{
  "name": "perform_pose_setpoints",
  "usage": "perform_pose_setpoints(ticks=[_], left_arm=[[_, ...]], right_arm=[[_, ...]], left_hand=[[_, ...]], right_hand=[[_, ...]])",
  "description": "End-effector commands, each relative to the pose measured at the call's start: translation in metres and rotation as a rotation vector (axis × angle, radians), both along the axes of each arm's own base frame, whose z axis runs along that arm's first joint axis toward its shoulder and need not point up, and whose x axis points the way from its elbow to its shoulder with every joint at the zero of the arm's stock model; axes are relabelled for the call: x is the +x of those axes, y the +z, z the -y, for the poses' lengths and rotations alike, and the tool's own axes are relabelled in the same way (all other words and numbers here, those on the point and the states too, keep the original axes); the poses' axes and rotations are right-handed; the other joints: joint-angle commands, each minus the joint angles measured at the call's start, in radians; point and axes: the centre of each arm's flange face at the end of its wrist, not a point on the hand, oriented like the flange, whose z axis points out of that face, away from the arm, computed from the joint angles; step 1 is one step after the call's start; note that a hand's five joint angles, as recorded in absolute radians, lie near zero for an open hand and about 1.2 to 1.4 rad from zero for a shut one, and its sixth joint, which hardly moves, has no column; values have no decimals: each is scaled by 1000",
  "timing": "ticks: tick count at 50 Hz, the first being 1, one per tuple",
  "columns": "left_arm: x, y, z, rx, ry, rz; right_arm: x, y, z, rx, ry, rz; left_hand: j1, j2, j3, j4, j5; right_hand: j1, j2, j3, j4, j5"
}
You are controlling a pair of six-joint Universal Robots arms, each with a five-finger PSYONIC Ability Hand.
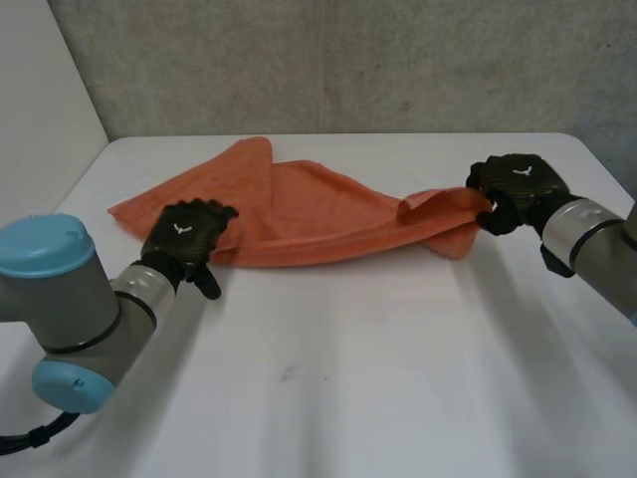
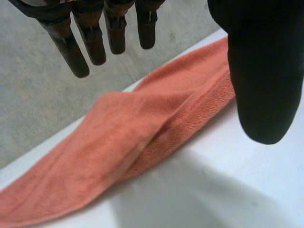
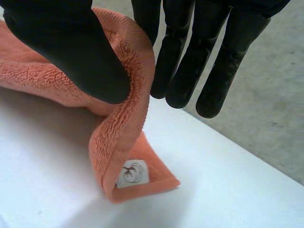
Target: Fold the laundry
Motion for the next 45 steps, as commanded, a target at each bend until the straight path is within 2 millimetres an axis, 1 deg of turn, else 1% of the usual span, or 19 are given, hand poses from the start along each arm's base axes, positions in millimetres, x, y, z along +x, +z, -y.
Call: perform_pose_setpoints(ticks=[1,4,10,11,14,15,16,17,19,20,23,24,28,34,37,42,43,44,45], left_arm=[[7,15,9,-43,32,-21],[22,14,23,-43,80,-23],[26,9,28,-28,94,-27],[26,4,29,-15,97,-29],[26,-5,33,10,101,-36],[25,-9,35,19,100,-38],[24,-13,38,31,101,-38],[24,-15,39,35,101,-38],[23,-21,41,47,102,-36],[23,-22,42,49,102,-36],[22,-26,45,54,101,-36],[22,-26,45,54,101,-36],[21,-27,47,56,99,-43],[17,-24,52,72,108,-133],[14,-23,56,67,108,-151],[10,-26,65,59,108,-154],[10,-29,67,61,111,-152],[10,-29,67,61,111,-152],[10,-30,68,61,114,-151]], right_arm=[[-16,13,-1,6,-38,62],[-15,19,-5,-2,-27,75],[-7,57,-22,-86,46,129],[1,70,-29,-107,75,161],[9,89,-39,-139,109,207],[12,100,-43,-156,122,236],[12,101,-43,-156,123,237],[15,120,-51,-192,141,272],[15,127,-54,-207,145,282],[17,141,-64,-240,165,299],[21,147,-71,-255,181,304],[26,155,-79,-275,207,313],[32,166,-89,-303,229,323],[41,183,-103,-344,271,339],[42,189,-109,-361,282,345],[40,203,-121,-393,290,352],[39,205,-121,-396,288,353],[37,208,-123,-404,284,354],[35,209,-121,-403,273,352]], left_hand=[[-23,-28,-31,-24,-20],[-14,-19,-22,-15,-11],[1,-5,-8,-1,4],[4,-2,-5,2,7],[7,1,-2,5,10],[18,13,10,17,21],[42,36,33,40,45],[51,45,42,49,53],[57,51,48,55,59],[60,54,51,58,62],[63,57,54,61,65],[63,57,54,61,65],[107,101,98,105,109],[110,104,101,108,112],[165,160,157,164,168],[329,324,321,328,332],[443,437,434,441,446],[444,439,436,443,447],[549,543,540,547,552]], right_hand=[[418,219,209,203,231],[418,219,209,203,231],[418,219,209,203,231],[418,219,209,203,231],[418,219,209,203,231],[418,219,209,203,231],[418,219,209,203,231],[418,219,209,203,231],[418,219,209,203,231],[418,219,209,203,231],[418,219,209,203,231],[418,219,209,203,231],[418,219,209,203,231],[418,219,209,203,231],[418,219,209,203,231],[418,219,209,203,231],[418,219,209,203,231],[418,219,209,203,231],[418,219,209,203,231]])
